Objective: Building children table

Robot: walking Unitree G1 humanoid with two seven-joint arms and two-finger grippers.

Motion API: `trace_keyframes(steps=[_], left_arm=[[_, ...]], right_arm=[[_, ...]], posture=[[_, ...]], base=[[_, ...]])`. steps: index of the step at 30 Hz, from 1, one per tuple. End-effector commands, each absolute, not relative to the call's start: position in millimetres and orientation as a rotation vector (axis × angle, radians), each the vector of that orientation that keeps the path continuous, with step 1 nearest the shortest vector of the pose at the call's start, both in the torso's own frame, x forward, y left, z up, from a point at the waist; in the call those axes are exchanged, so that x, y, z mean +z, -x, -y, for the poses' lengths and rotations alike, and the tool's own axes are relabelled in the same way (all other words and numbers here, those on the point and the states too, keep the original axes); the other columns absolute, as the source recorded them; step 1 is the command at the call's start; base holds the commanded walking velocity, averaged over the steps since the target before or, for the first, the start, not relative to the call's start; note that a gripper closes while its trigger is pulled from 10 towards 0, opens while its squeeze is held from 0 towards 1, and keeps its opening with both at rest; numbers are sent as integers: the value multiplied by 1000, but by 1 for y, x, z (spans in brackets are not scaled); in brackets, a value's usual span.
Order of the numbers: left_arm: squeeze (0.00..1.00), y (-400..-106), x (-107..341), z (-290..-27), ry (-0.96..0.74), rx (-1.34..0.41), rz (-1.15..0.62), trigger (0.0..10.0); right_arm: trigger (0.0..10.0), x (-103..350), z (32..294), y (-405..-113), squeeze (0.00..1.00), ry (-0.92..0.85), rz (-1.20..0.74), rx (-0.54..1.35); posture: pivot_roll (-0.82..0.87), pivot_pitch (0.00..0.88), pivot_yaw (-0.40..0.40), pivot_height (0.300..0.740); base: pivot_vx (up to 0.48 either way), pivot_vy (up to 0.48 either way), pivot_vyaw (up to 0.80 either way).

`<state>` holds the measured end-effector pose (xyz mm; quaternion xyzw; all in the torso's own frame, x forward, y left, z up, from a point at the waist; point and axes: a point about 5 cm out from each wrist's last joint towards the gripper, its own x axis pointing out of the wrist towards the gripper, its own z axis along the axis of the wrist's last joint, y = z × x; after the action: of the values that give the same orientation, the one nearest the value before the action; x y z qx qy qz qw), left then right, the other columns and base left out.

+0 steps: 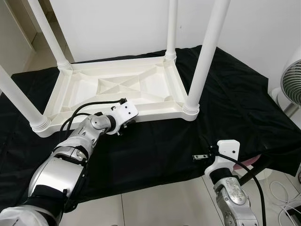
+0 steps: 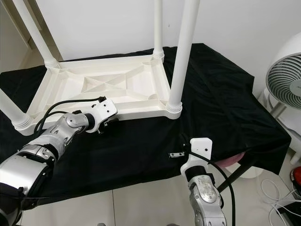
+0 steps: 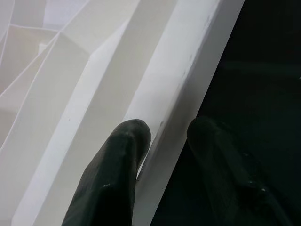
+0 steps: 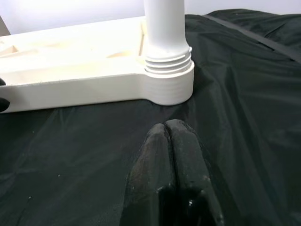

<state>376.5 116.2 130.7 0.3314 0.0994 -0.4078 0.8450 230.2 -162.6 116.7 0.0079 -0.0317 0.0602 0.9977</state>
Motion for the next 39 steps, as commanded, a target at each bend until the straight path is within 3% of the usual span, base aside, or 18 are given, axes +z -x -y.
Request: trace_keyframes(steps=[1,18,19,24,31,32,39], left_arm=[[0,-369,122,-114,-667,-981,-270,10000],[0,-385,161,-113,-555,-831,-97,10000],[0,-392,173,-116,-508,-733,-51,10000],[0,-400,190,-122,-414,-616,4,10000],[0,-406,193,-133,-361,-469,-7,10000],[0,-408,189,-141,-302,-377,-51,10000],[0,-403,174,-137,-367,-448,-119,10000]], right_arm=[[10000,116,158,-232,0,-17,60,141],[10000,116,155,-234,0,-23,65,147],[10000,117,155,-236,0,-23,68,148],[10000,117,155,-236,0,-26,71,141],[10000,118,153,-237,0,-33,73,139],[10000,118,153,-238,0,-35,77,139],[10000,120,153,-238,0,-32,84,144]], posture=[[-241,0,108,740],[-235,0,106,740],[-234,0,104,740],[-231,0,102,740],[-228,0,98,740],[-227,0,96,740],[-224,2,94,740]], base=[[0,0,0],[0,0,0],[0,0,0],[0,0,0],[0,0,0],[0,0,0],[0,0,0]])
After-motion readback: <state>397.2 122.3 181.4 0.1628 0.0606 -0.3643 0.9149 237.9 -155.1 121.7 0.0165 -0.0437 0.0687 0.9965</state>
